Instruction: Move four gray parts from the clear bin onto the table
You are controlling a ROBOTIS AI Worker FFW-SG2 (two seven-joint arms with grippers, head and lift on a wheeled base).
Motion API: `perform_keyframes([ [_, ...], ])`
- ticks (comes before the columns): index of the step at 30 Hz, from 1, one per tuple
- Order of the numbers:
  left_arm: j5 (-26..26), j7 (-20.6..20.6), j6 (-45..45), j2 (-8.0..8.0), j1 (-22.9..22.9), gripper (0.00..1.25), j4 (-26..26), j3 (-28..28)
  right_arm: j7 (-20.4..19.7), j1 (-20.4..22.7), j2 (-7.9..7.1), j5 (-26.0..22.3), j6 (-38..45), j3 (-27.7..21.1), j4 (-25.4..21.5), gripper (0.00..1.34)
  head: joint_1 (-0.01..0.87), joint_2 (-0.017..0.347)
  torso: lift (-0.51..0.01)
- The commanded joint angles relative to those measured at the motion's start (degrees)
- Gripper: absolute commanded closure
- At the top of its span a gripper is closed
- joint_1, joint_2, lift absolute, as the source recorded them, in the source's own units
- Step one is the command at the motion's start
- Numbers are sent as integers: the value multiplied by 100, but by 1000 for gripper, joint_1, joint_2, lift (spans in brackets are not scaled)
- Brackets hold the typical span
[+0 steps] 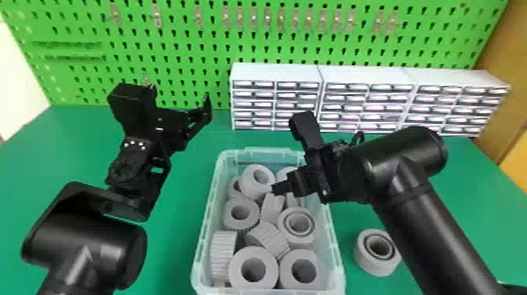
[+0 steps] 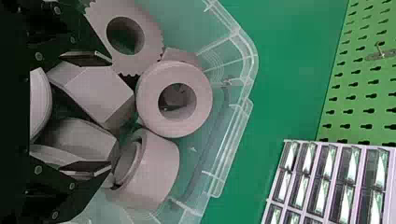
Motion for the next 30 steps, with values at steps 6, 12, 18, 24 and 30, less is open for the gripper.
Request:
perform_keyframes([
  [6, 1, 0, 0, -1, -1, 163, 0, 1, 0, -11, 0, -3, 0, 10, 9, 473, 678, 34, -50],
  [12, -8, 0, 0, -1, -1, 165, 0, 1, 0, -11, 0, -38, -88, 10, 71, 473, 678, 34, -50],
  [18, 1, 0, 0, -1, -1, 167, 0, 1, 0, -46, -9, -55, -325, 45, 158, 472, 678, 34, -50],
  [24, 1, 0, 0, -1, -1, 167, 0, -8, 9, -134, -26, -205, -712, 186, 475, 472, 678, 34, -50],
  [30, 1, 0, 0, -1, -1, 167, 9, -8, 466, -310, 0, -214, -1353, 370, 1081, 472, 678, 34, -50],
])
